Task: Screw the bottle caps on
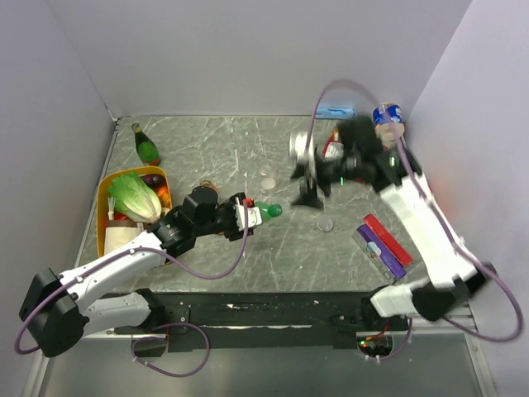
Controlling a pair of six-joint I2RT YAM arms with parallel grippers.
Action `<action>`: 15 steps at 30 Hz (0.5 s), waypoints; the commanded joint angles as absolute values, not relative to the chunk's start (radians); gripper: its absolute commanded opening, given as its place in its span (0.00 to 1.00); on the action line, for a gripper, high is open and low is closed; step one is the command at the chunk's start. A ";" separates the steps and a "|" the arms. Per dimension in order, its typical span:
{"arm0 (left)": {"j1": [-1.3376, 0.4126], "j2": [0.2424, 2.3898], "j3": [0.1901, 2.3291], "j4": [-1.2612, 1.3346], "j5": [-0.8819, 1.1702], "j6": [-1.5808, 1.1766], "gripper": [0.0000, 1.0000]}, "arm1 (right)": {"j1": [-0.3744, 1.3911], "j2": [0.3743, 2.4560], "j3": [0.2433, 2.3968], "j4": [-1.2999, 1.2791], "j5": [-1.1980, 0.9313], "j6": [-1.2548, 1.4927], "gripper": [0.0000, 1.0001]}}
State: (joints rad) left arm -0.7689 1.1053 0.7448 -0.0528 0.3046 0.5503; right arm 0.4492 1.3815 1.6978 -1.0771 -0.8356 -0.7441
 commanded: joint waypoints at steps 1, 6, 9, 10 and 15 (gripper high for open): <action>-0.758 1.091 0.779 -0.109 0.494 0.630 0.01 | 0.576 1.134 1.438 -0.970 -0.680 -1.261 0.76; -0.750 1.097 0.793 -0.124 0.525 0.667 0.01 | 0.663 1.094 1.390 -0.911 -0.635 -1.350 0.72; -0.750 1.100 0.810 -0.144 0.534 0.678 0.01 | 0.718 1.097 1.379 -0.923 -0.620 -1.396 0.70; -0.752 1.098 0.814 -0.147 0.535 0.680 0.01 | 0.730 1.095 1.362 -0.920 -0.615 -1.408 0.70; -0.750 1.095 0.828 -0.160 0.543 0.678 0.01 | 0.802 1.098 1.342 -0.962 -0.600 -1.476 0.66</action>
State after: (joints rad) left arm -0.7540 1.1042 0.7731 -0.1612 0.4919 0.6540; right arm 0.7570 1.0996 1.3468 -0.9588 -0.6239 -1.3849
